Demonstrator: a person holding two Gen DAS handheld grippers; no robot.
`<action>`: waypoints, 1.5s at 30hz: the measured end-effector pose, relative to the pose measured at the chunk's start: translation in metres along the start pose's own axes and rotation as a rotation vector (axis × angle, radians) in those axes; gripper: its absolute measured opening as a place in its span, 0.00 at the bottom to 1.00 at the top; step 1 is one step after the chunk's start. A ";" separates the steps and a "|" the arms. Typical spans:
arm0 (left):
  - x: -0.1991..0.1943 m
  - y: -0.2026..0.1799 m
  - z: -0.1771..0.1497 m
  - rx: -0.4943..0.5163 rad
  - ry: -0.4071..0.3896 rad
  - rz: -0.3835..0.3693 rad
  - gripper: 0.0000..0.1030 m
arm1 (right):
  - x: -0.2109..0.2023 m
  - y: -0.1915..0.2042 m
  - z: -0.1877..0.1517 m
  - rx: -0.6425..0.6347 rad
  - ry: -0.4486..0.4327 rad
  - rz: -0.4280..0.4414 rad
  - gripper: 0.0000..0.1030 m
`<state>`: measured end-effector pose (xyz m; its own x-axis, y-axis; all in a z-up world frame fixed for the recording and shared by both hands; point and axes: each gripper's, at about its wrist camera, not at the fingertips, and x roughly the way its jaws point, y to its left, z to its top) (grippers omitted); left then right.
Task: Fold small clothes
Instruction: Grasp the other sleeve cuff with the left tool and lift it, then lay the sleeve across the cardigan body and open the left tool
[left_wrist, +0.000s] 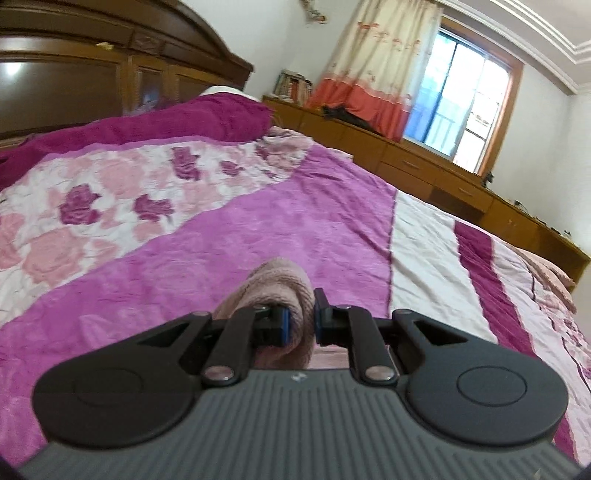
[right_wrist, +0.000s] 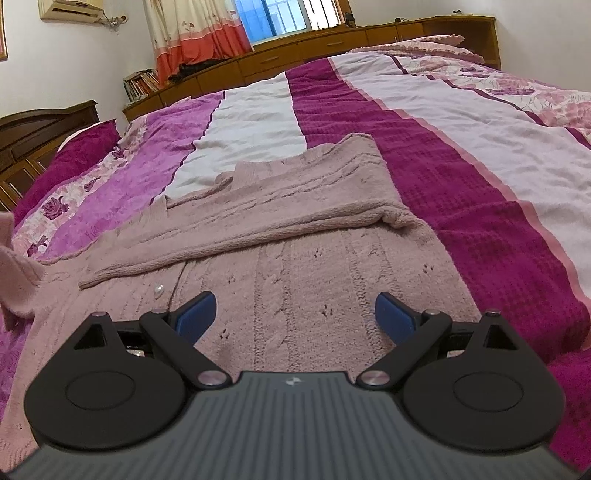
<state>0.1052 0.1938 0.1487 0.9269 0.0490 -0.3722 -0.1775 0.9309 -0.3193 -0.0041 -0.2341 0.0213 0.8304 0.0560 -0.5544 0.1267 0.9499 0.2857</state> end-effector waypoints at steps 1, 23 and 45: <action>0.002 -0.007 -0.002 -0.002 0.003 -0.010 0.13 | 0.000 -0.001 0.000 0.002 -0.002 0.001 0.94; 0.050 -0.108 -0.114 0.169 0.283 -0.117 0.14 | 0.002 -0.024 0.000 0.077 -0.019 0.024 0.94; 0.021 -0.106 -0.133 0.243 0.434 -0.049 0.56 | 0.004 -0.025 0.000 0.083 -0.020 0.030 0.94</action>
<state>0.0997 0.0479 0.0587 0.6999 -0.1039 -0.7067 -0.0070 0.9883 -0.1523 -0.0044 -0.2580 0.0115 0.8448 0.0772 -0.5295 0.1457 0.9190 0.3665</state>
